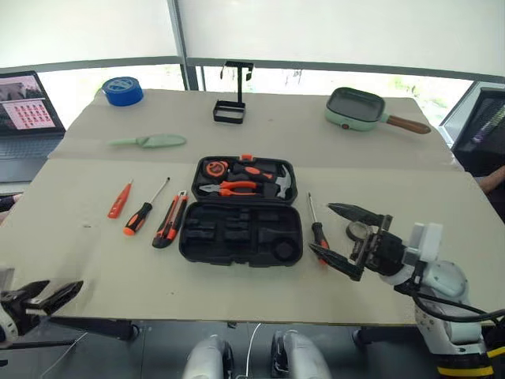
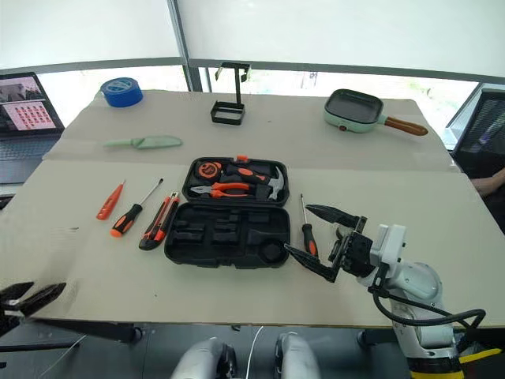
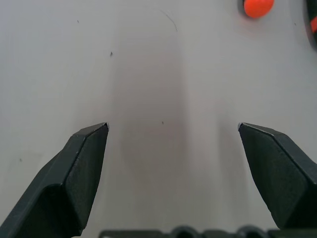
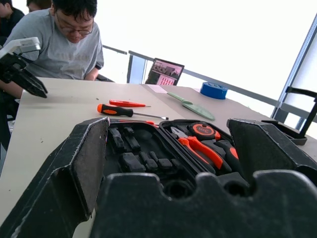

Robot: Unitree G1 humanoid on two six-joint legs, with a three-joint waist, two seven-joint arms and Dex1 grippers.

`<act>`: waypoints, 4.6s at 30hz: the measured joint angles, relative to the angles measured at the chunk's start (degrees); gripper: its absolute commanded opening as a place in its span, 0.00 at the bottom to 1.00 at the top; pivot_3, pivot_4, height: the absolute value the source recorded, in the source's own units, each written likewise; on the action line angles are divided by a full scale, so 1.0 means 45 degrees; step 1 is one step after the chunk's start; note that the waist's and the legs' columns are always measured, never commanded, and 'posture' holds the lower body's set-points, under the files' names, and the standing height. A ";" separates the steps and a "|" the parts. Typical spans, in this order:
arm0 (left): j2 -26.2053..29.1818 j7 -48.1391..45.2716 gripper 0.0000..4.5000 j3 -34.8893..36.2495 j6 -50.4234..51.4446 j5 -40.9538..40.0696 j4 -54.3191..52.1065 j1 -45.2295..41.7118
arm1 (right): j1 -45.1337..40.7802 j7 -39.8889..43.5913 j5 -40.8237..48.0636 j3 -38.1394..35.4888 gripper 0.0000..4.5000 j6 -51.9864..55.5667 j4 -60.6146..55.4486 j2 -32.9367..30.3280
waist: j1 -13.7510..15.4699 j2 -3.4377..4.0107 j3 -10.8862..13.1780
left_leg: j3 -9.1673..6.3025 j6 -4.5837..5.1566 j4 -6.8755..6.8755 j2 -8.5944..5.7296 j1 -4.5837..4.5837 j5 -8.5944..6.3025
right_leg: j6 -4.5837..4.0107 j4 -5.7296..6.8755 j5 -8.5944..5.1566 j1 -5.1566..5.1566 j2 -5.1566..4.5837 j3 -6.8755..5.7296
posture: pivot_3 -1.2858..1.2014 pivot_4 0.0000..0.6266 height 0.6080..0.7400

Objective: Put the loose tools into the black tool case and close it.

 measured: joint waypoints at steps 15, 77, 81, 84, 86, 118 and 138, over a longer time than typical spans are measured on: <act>0.0589 0.2257 0.71 -0.5287 0.1832 0.1352 0.1433 -0.7478 | 0.0098 0.0364 -0.0266 0.0173 1.00 0.0136 0.0300 0.0057 | -0.0198 -0.0005 -0.0004 | 0.0026 -0.0124 -0.0006 -0.0014 0.0031 0.0091 | 0.0028 0.0053 0.0031 0.0004 0.0077 0.0015 | 0.52 0.24 1.00; -0.2303 -0.5497 0.19 -1.4276 -1.1478 0.9848 0.7795 -1.4857 | 0.0289 -0.0256 0.0010 -0.1707 1.00 0.1717 -0.0954 -0.1514 | -0.0146 -0.0011 -0.0007 | 0.0012 0.0142 0.0135 -0.0043 -0.0034 0.0046 | 0.0091 0.0062 0.0056 0.0013 0.0111 -0.0002 | 0.52 0.24 1.00; -0.2169 -0.5662 0.19 -1.4295 -1.1593 0.9990 0.7927 -1.4903 | 0.0217 -0.0295 0.0009 -0.1701 1.00 0.1802 -0.1003 -0.1514 | -0.0135 -0.0011 -0.0007 | 0.0010 0.0138 0.0134 -0.0043 -0.0036 0.0048 | 0.0090 0.0060 0.0055 0.0013 0.0111 -0.0003 | 0.52 0.24 1.00; -0.2144 -0.5689 0.19 -1.4312 -1.1508 1.0129 0.7883 -1.4944 | 0.0217 -0.0300 0.0010 -0.1692 1.00 0.1841 -0.1028 -0.1514 | -0.0133 -0.0011 -0.0007 | 0.0012 0.0138 0.0137 -0.0045 -0.0035 0.0049 | 0.0091 0.0061 0.0055 0.0015 0.0111 -0.0003 | 0.52 0.24 1.00; -0.2145 -0.5686 0.19 -1.4310 -1.1422 1.0202 0.7813 -1.4943 | 0.0217 -0.0302 0.0011 -0.1693 1.00 0.1850 -0.1042 -0.1514 | -0.0133 -0.0011 -0.0007 | 0.0013 0.0138 0.0139 -0.0045 -0.0034 0.0048 | 0.0092 0.0063 0.0056 0.0016 0.0111 -0.0002 | 0.52 0.24 1.00; -0.4511 -0.4063 0.02 -1.1848 -0.9569 0.7526 0.8422 -1.3740 | 0.0695 -0.0233 -0.0076 -0.1406 1.00 0.1986 -0.0824 -0.1027 | -0.0111 -0.0009 -0.0008 | 0.0003 0.0163 0.0243 -0.0067 -0.0105 0.0058 | 0.0146 0.0061 0.0070 0.0017 0.0063 -0.0021 | 0.52 0.24 1.00; -0.4897 -0.5871 0.42 -1.0626 -1.0534 0.4822 0.6533 -1.1581 | 0.2805 -0.1801 -0.0545 -0.2154 1.00 0.2180 -0.1483 -0.0543 | -0.0115 0.0078 -0.0089 | -0.0012 0.0211 0.0238 -0.0061 -0.0057 -0.0011 | 0.0126 0.0036 0.0092 0.0088 0.0009 0.0010 | 0.52 0.24 1.00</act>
